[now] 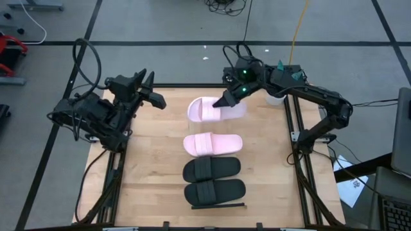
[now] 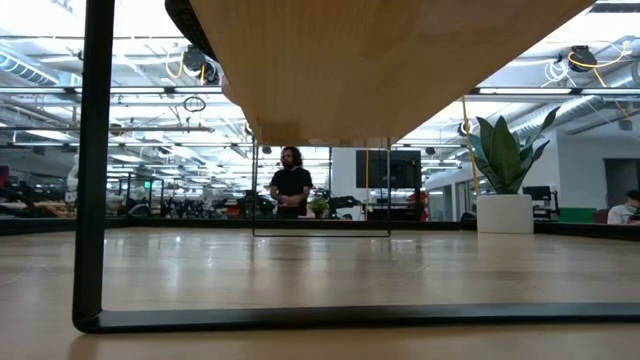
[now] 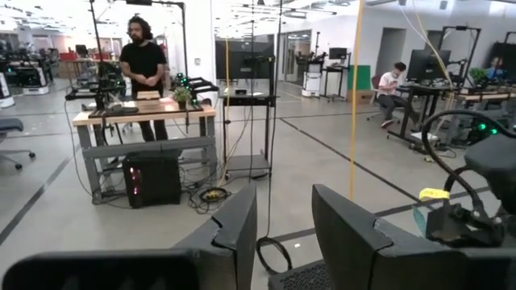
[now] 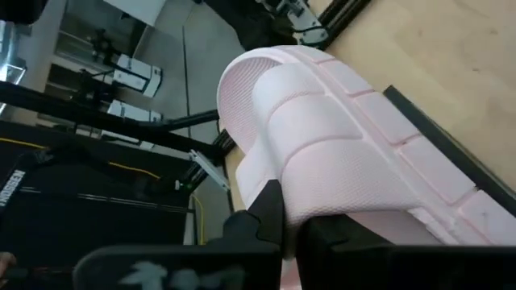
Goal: Pick and place slides into the shelf
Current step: Put the pink slides on the shelf
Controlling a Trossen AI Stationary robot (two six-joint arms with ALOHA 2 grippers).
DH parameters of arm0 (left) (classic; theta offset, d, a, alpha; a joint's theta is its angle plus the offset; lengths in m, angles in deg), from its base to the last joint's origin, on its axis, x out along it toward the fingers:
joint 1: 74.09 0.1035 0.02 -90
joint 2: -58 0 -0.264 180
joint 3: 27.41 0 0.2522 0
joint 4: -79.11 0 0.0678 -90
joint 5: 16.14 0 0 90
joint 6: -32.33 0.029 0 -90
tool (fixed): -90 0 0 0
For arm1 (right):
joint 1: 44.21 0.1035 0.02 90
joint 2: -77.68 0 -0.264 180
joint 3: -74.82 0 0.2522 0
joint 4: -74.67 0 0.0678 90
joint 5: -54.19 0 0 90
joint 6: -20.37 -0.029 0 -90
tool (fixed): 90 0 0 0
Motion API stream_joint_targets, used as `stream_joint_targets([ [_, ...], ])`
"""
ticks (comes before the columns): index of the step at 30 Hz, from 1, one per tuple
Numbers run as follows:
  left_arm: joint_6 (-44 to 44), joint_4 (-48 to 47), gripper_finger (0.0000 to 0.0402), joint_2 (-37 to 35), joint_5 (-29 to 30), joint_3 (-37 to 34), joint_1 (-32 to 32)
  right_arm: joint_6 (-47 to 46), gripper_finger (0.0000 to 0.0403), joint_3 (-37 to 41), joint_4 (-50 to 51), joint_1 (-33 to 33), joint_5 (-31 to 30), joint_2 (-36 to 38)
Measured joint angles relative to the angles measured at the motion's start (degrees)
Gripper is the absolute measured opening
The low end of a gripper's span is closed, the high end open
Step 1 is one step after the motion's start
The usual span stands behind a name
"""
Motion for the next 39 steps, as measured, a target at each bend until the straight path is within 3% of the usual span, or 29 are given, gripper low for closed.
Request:
stream_joint_targets([
  [14, 0.02, -0.05, 0.0120, -0.10, 1.95, 0.00, -2.62, -3.41, 0.0000, -1.34, 2.74, 3.08, 1.42, -5.74],
  [23, 0.33, -0.09, 0.0120, -0.10, 1.95, 0.00, -3.00, -3.84, 0.0000, -1.34, 0.91, 2.93, -2.61, -7.21],
  [39, 1.36, 0.08, 0.0120, -0.10, 1.93, 0.00, -3.00, -3.18, 0.0000, -1.26, 0.17, 3.07, -3.44, -9.62],
])
